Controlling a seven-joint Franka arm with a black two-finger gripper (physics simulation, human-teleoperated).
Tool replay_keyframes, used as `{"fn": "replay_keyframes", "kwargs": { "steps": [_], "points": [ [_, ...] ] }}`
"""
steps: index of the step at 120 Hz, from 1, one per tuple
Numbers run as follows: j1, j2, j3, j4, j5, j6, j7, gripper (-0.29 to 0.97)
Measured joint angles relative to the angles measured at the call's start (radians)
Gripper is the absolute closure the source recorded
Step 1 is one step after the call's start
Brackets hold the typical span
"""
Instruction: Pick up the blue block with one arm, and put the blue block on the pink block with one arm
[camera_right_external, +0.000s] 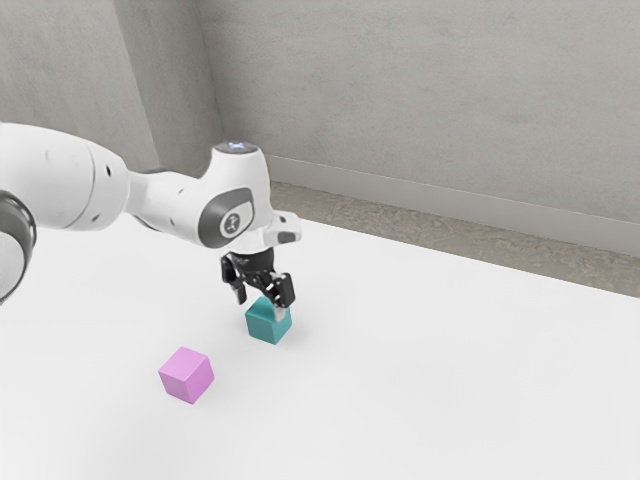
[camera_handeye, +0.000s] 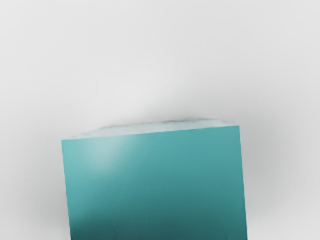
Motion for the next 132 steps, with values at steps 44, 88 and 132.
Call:
{"fn": "replay_keyframes", "kwargs": {
  "steps": [44,88,132],
  "points": [
    [0.000,0.064,0.000,0.036,-0.001,0.001,0.009,0.00],
    [0.007,0.094,0.000,0.049,-0.007,0.002,0.014,0.02],
    [0.001,0.094,0.000,0.049,-0.020,0.003,0.016,0.26]
  ]
}}
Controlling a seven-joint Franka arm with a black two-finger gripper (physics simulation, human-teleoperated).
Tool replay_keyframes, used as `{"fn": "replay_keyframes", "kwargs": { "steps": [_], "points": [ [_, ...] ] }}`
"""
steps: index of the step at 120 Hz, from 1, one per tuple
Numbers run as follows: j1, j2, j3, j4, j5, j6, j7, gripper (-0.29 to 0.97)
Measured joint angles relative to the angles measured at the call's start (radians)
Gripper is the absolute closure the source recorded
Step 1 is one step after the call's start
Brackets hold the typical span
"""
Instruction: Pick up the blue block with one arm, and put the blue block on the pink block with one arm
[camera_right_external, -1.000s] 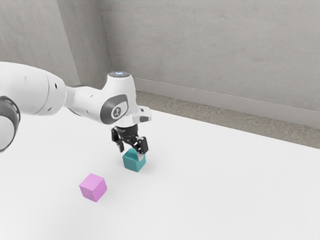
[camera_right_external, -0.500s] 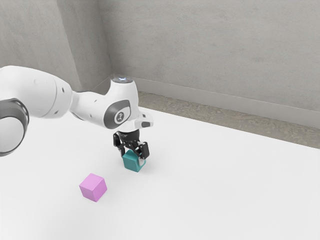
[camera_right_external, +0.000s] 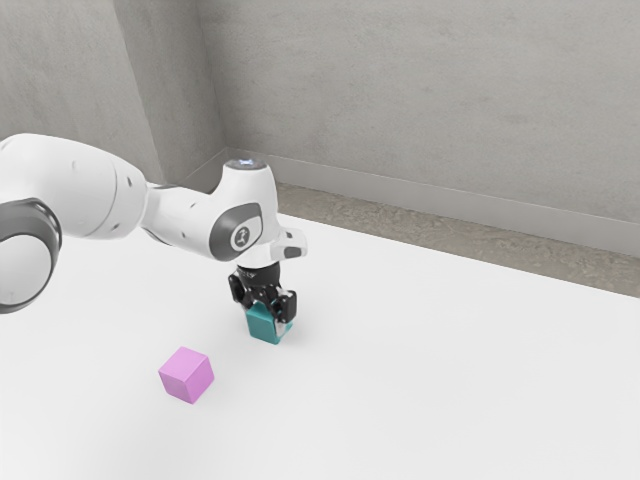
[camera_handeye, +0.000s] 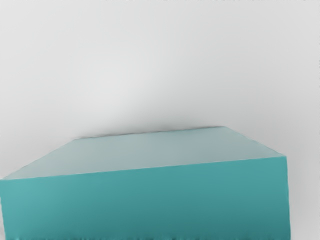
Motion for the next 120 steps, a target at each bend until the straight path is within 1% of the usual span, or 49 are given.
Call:
{"fn": "replay_keyframes", "kwargs": {
  "steps": [17,23,31,52,60,82,120],
  "points": [
    [0.002,-0.028,0.000,-0.002,0.004,0.000,-0.002,0.30],
    [0.005,-0.056,-0.005,-0.013,0.007,0.001,-0.003,0.30],
    [0.010,-0.122,-0.014,-0.057,0.010,0.000,-0.004,0.30],
    [0.024,-0.329,-0.018,-0.236,0.015,0.000,-0.008,0.30],
    [0.030,-0.381,-0.018,-0.291,0.017,0.000,-0.009,0.30],
    [0.053,-0.465,-0.019,-0.391,0.020,0.000,-0.011,0.30],
    [0.068,-0.555,-0.021,-0.517,0.021,0.001,-0.013,0.30]
  ]
}}
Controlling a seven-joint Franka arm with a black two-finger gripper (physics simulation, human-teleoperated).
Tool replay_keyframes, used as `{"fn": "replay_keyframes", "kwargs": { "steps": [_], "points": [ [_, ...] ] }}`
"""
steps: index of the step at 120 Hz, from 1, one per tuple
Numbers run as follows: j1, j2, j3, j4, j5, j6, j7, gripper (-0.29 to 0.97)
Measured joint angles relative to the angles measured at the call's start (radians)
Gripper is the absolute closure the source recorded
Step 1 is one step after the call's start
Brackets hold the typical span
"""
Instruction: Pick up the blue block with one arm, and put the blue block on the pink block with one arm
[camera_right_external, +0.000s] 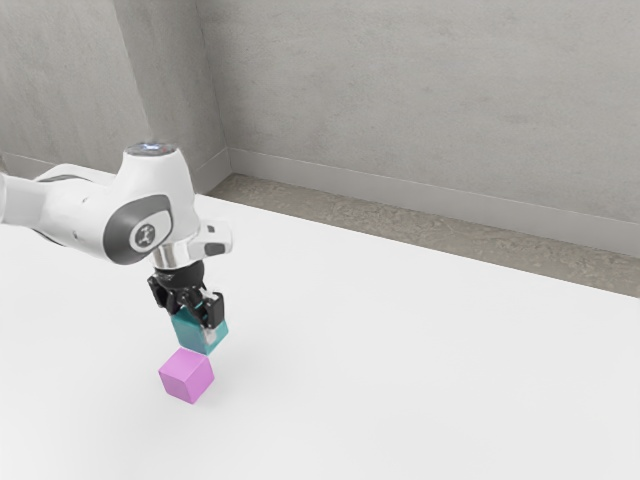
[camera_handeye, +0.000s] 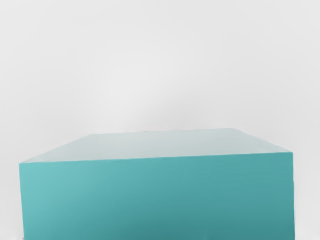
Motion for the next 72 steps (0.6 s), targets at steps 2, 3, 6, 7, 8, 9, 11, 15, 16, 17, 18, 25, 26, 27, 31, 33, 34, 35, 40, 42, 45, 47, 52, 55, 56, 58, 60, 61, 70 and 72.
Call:
{"fn": "replay_keyframes", "kwargs": {
  "steps": [2,3,6,7,8,9,11,15,16,17,18,25,26,27,31,33,34,35,40,42,45,47,52,55,56,58,60,61,70,72],
  "points": [
    [0.001,-0.002,0.000,-0.005,0.000,0.000,0.000,0.30],
    [0.002,-0.003,0.000,-0.008,0.000,0.000,0.000,0.30],
    [0.003,-0.009,0.000,-0.014,0.000,0.000,0.000,0.30],
    [0.004,-0.011,0.000,-0.016,0.000,0.000,0.000,0.30],
    [0.005,-0.013,0.000,-0.019,0.000,0.000,0.000,0.30],
    [0.005,-0.014,0.000,-0.021,0.000,0.000,0.000,0.30],
    [0.007,-0.018,-0.001,-0.025,0.000,0.000,0.000,0.30],
    [0.009,-0.024,-0.001,-0.035,0.003,0.001,0.000,0.30],
    [0.010,-0.025,-0.002,-0.037,0.004,0.001,0.000,0.30],
    [0.010,-0.027,-0.002,-0.039,0.005,0.001,0.000,0.30],
    [0.011,-0.030,-0.002,-0.042,0.006,0.001,0.000,0.30],
    [0.020,-0.047,-0.005,-0.060,0.014,0.001,-0.001,0.30],
    [0.022,-0.049,-0.006,-0.063,0.015,0.001,-0.001,0.30],
    [0.024,-0.052,-0.007,-0.066,0.016,0.001,-0.001,0.30],
    [0.035,-0.062,-0.012,-0.077,0.019,0.001,-0.001,0.30],
    [0.041,-0.068,-0.017,-0.083,0.020,0.001,-0.001,0.30],
    [0.044,-0.073,-0.019,-0.086,0.021,0.001,-0.001,0.30],
    [0.046,-0.077,-0.022,-0.089,0.021,0.001,-0.001,0.30],
    [0.057,-0.091,-0.033,-0.103,0.024,0.001,-0.001,0.30],
    [0.061,-0.095,-0.037,-0.107,0.024,0.001,-0.001,0.30],
    [0.066,-0.100,-0.041,-0.112,0.025,0.001,-0.001,0.30],
    [0.068,-0.102,-0.043,-0.116,0.026,0.001,-0.001,0.30],
    [0.072,-0.106,-0.046,-0.123,0.027,0.002,-0.001,0.30],
    [0.074,-0.108,-0.047,-0.125,0.027,0.002,-0.001,0.30],
    [0.075,-0.108,-0.047,-0.126,0.027,0.002,-0.001,0.30],
    [0.077,-0.108,-0.048,-0.128,0.028,0.002,-0.001,0.30],
    [0.078,-0.109,-0.048,-0.129,0.028,0.002,-0.001,0.30],
    [0.079,-0.109,-0.048,-0.129,0.028,0.002,-0.001,0.30],
    [0.083,-0.110,-0.048,-0.131,0.029,0.002,-0.001,0.30],
    [0.083,-0.110,-0.049,-0.131,0.029,0.002,-0.001,0.30]
  ]
}}
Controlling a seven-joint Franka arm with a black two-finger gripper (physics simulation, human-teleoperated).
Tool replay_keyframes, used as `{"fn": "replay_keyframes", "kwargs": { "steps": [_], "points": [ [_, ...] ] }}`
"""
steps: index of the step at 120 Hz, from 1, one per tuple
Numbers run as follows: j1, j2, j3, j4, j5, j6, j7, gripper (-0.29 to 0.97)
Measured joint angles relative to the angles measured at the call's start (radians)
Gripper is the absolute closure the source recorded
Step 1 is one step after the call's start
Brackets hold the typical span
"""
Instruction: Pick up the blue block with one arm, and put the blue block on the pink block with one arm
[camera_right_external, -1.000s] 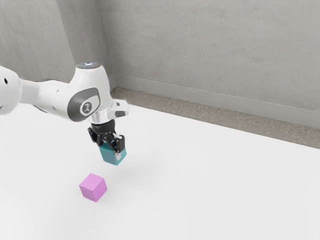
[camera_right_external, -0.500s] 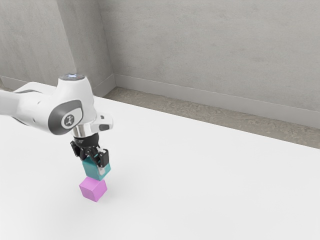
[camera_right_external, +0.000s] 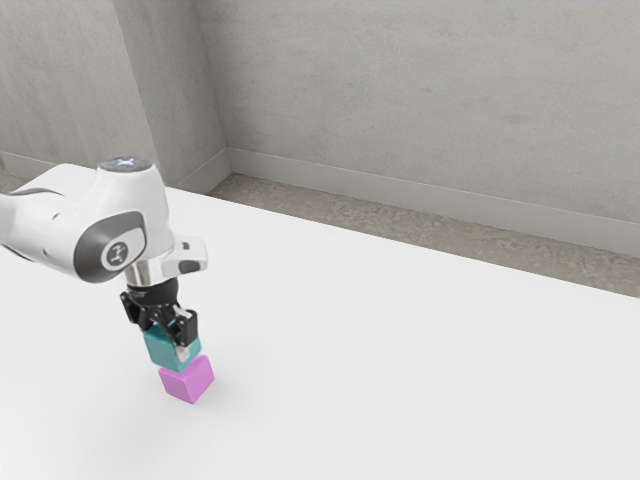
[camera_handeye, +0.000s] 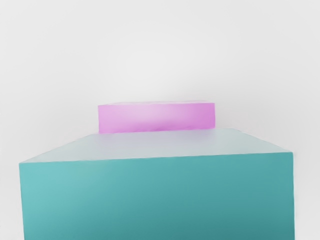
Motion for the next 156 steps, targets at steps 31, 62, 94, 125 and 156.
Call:
{"fn": "replay_keyframes", "kwargs": {
  "steps": [31,62,94,125,156],
  "points": [
    [0.000,0.004,-0.001,0.001,0.003,0.003,0.000,0.30],
    [-0.002,0.023,-0.001,0.011,0.003,0.007,0.000,0.29],
    [-0.002,0.031,-0.001,0.016,0.000,0.007,0.005,0.16],
    [0.002,-0.090,-0.025,0.050,-0.002,-0.018,0.008,0.05],
    [0.006,-0.153,-0.030,0.072,-0.001,-0.057,0.010,0.01]
  ]
}}
